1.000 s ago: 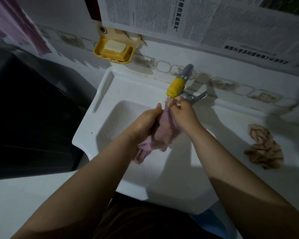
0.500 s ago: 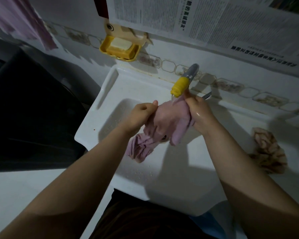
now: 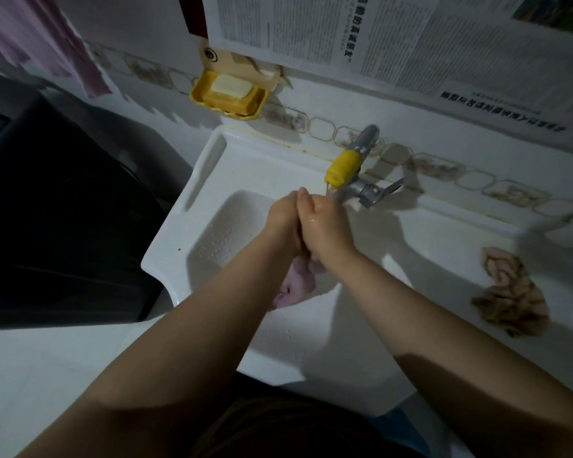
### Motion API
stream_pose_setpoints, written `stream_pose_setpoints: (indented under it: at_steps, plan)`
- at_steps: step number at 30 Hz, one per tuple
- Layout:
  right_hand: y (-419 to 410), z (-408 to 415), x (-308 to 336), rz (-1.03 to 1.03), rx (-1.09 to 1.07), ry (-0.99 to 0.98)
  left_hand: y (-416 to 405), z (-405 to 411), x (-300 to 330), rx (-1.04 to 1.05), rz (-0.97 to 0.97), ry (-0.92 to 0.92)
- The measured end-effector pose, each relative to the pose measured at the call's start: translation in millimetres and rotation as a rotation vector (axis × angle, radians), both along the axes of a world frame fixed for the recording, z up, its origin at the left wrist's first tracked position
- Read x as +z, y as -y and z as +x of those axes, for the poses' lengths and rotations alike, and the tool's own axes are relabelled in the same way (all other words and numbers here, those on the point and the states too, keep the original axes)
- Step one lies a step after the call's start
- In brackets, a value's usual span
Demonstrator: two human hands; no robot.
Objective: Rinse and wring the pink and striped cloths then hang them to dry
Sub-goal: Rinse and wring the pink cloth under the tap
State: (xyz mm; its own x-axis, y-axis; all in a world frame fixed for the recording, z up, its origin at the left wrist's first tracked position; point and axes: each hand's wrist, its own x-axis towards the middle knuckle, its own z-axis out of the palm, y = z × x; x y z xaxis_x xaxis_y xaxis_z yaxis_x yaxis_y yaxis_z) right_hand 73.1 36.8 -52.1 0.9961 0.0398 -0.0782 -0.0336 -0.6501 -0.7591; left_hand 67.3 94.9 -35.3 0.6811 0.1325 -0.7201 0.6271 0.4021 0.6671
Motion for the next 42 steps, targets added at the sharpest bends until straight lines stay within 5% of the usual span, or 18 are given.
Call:
stream_pose_setpoints:
  at_steps: [4, 7, 11, 15, 17, 20, 24, 29, 32, 36, 38, 42]
  plan:
    - [7, 13, 0, 0.023, -0.123, -0.034, 4, 4, -13, 0.065, 0.017, 0.019]
    - [-6, -8, 3, -0.04, 0.044, 0.071, -14, 14, -19, -0.186, 0.353, 0.086]
    - [12, 20, 4, -0.112, -0.097, -0.156, 7, 3, -5, 0.029, -0.048, 0.043]
    - [4, -4, 13, -0.178, 0.027, 0.06, -5, 10, -1, -0.136, 0.127, 0.052]
    - [2, -11, 10, -0.209, 0.073, 0.111, -9, 6, -1, -0.104, 0.028, 0.028]
    - [24, 20, 1, -0.246, -0.044, -0.094, -5, -8, 7, -0.162, -0.176, -0.001]
    - [51, 42, 2, 0.322, -0.245, -0.337, -22, -6, -10, -0.121, -0.175, -0.028]
    - [62, 46, 6, 0.632, -0.236, -0.488, -35, -9, -24, -0.005, -0.064, -0.073]
    - [50, 28, 13, 0.578, -0.174, -0.464, -29, -2, -20, 0.082, -0.035, -0.065]
    - [15, -1, 12, 0.135, 0.077, -0.115, -4, 3, -11, 0.102, -0.113, -0.048]
    - [14, 14, 10, -0.048, -0.015, -0.037, 13, 1, -6, 0.062, -0.13, -0.041]
    - [14, 23, 12, -0.035, -0.068, -0.092, 14, 2, -4, 0.064, -0.092, -0.016]
